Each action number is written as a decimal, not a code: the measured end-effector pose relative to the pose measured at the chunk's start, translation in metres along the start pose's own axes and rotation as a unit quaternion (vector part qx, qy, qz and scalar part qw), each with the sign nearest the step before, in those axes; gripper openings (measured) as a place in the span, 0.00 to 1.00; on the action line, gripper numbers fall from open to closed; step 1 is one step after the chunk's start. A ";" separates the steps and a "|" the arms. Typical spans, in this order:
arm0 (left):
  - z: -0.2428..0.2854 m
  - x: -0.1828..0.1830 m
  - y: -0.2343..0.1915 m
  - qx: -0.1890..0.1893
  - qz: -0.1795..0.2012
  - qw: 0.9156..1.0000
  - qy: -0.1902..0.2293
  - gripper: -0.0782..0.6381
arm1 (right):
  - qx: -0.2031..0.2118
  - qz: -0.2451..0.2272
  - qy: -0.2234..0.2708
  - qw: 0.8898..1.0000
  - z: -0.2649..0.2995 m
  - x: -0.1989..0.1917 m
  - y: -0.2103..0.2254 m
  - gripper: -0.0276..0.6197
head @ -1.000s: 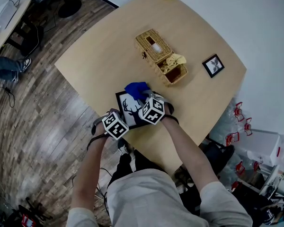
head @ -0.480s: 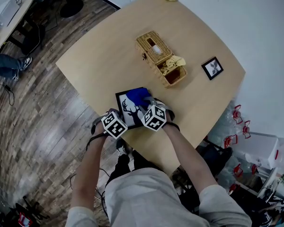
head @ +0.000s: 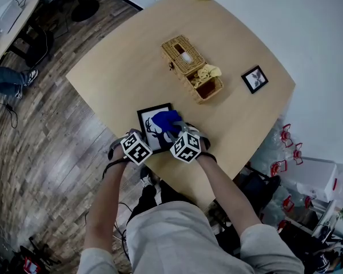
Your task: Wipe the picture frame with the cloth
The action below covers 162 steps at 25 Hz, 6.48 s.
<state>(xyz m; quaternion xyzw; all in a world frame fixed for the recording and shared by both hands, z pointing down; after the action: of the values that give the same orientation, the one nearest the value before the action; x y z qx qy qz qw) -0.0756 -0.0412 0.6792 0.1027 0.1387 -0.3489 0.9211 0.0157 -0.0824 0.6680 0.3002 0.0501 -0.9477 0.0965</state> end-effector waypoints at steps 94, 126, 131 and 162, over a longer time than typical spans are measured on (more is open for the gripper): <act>0.002 -0.001 0.002 -0.037 0.052 0.998 0.018 0.18 | 0.058 0.079 -0.016 0.995 0.027 0.022 -0.039 0.13; 0.003 -0.002 0.002 -0.044 0.062 0.997 0.017 0.18 | 0.029 0.048 -0.028 0.998 0.057 0.064 0.026 0.13; 0.003 -0.002 0.002 -0.044 0.058 0.997 0.022 0.18 | 0.028 0.039 -0.036 0.998 0.061 0.069 0.029 0.13; 0.003 -0.003 0.001 -0.042 0.056 0.997 0.025 0.18 | 0.090 -0.065 -0.020 0.994 0.067 0.085 -0.017 0.13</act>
<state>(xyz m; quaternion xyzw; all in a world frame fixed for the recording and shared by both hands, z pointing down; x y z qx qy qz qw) -0.0760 -0.0393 0.6826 0.0798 0.1701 -0.2879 0.9390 -0.0935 -0.0895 0.6744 0.2848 -0.0175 -0.9584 0.0081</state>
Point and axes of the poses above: the fingertips, and each gripper's own axes: z forward along the fingers, y to its right, x out of its top, the point moved 1 cm from there along -z, backward along the fingers, and after that the axes turned 8 degrees about x, right-handed, at the moved point
